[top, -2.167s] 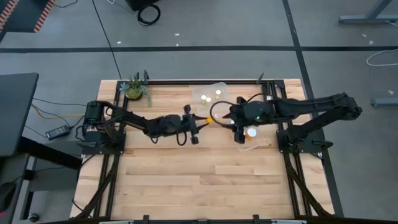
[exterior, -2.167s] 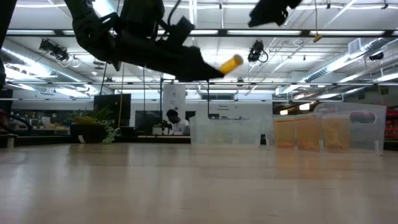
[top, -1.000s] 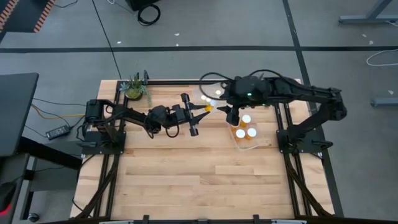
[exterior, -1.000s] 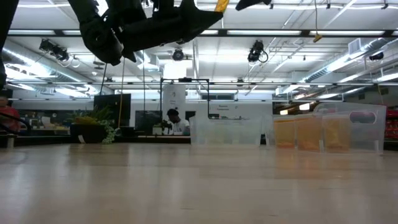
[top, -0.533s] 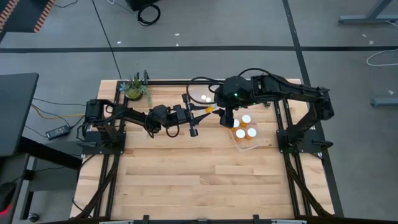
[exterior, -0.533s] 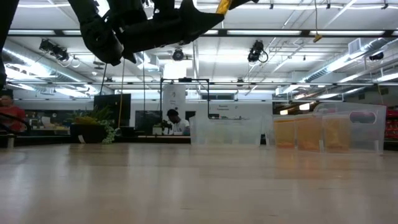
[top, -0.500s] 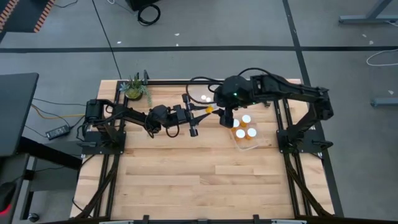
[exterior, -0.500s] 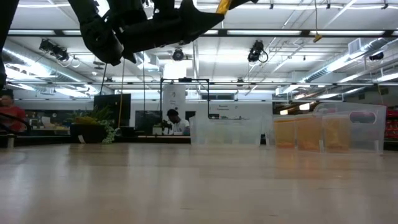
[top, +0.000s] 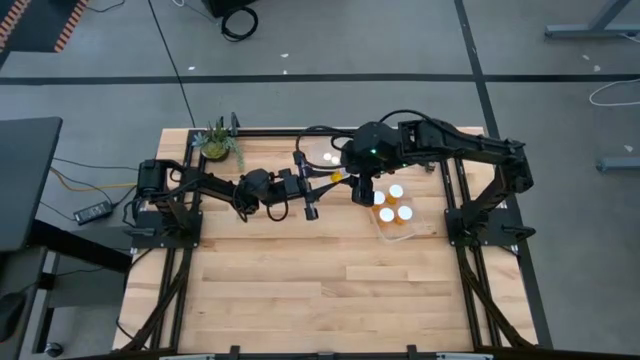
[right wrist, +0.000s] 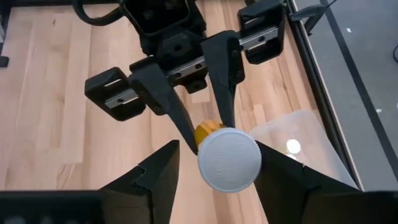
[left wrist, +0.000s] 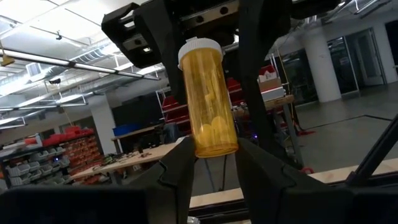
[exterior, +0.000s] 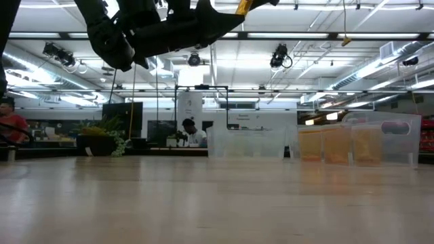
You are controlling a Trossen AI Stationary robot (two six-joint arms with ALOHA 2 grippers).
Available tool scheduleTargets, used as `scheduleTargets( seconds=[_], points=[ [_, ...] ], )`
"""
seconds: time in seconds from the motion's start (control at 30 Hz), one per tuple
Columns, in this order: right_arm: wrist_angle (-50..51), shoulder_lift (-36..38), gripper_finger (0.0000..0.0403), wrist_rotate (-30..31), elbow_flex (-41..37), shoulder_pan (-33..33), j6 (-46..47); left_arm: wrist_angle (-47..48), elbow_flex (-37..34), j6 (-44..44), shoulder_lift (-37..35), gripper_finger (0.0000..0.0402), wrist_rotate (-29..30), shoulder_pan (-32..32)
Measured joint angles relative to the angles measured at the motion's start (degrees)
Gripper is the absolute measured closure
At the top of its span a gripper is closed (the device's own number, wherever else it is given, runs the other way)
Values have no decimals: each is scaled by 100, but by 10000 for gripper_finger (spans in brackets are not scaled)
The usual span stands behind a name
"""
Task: Pick and place medicine bottles into bin by pill shape (circle, oval)
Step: Put the small orange pill bottle into the top transparent bin
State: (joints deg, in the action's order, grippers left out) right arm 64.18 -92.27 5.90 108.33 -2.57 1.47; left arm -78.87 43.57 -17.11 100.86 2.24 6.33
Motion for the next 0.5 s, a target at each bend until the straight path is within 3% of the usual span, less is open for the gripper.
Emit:
scheduleTargets(
  seconds=[0.5],
  points=[
    [-125,0,269,-175,-6,-32,-54,-2,0,-4,0,278,-13,-4]
  ],
)
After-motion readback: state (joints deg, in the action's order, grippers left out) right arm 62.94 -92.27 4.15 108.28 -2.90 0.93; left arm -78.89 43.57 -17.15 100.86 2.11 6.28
